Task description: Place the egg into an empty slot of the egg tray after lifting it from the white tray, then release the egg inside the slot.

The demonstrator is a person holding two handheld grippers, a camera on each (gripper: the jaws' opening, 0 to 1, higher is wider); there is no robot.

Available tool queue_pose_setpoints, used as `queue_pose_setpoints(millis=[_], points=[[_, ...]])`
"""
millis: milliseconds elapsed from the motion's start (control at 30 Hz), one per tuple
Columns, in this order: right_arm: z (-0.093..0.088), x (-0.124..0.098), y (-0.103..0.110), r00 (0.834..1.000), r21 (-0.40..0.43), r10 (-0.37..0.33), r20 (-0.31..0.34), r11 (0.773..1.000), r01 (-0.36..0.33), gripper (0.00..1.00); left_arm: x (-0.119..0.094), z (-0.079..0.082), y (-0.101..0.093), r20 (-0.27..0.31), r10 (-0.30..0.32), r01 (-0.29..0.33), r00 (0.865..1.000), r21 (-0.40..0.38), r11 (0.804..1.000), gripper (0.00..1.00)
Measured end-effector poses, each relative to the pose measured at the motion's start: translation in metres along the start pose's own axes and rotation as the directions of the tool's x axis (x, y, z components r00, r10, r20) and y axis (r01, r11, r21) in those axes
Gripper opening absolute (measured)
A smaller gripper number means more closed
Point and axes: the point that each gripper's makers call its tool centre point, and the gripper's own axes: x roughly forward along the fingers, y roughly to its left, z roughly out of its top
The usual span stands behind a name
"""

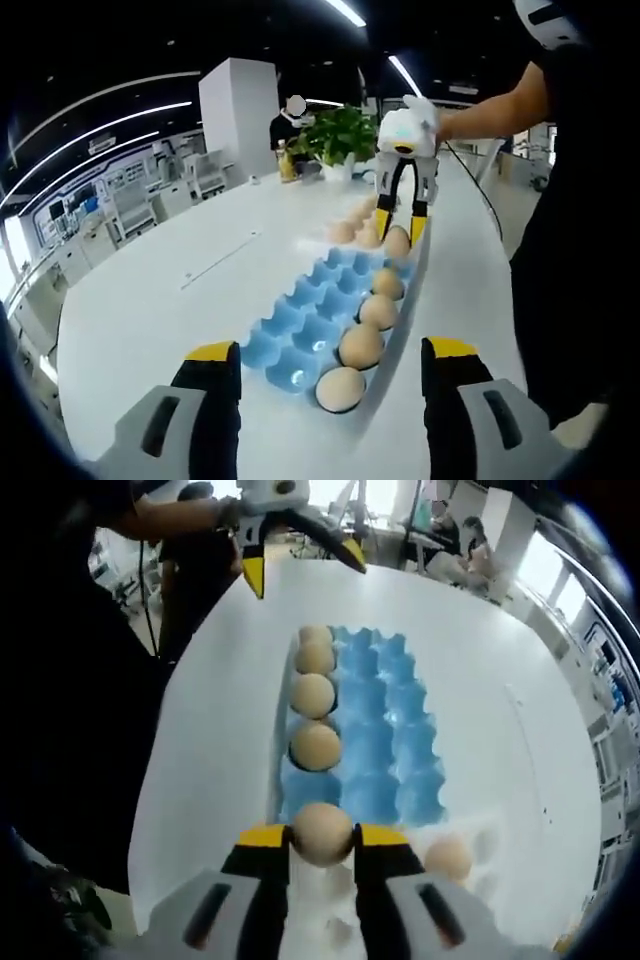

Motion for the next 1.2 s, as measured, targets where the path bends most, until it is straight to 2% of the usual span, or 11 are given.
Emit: queue_pose_setpoints(millis=[233, 633, 800, 933, 1200], points=[[0.005, 0.014, 0.004, 0.999, -0.016, 0.036, -0.011, 0.999, -0.036, 0.24, -0.003, -0.003, 0.001, -0.009, 0.003, -0.003, 1.000, 0.001, 1.000, 0.75], [0.004, 0.026, 0.003, 0.998, -0.036, 0.053, -0.034, 0.998, -0.054, 0.24, -0.002, -0.001, 0.000, 0.000, 0.002, -0.002, 1.000, -0.001, 1.000, 0.74], [0.002, 0.034, 0.008, 0.997, -0.080, 0.056, -0.061, 0.995, -0.060, 0.24, -0.003, -0.003, 0.000, -0.006, 0.003, -0.003, 1.000, -0.005, 1.000, 0.74], [0.002, 0.032, 0.007, 0.996, -0.098, 0.053, -0.068, 0.993, -0.059, 0.25, -0.003, -0.003, 0.001, -0.005, 0.006, -0.006, 1.000, -0.009, 1.000, 0.74], [0.000, 0.031, 0.007, 0.997, -0.084, 0.061, -0.053, 0.994, -0.065, 0.26, -0.001, -0.002, 0.000, -0.004, 0.003, -0.003, 1.000, -0.012, 1.000, 0.73]])
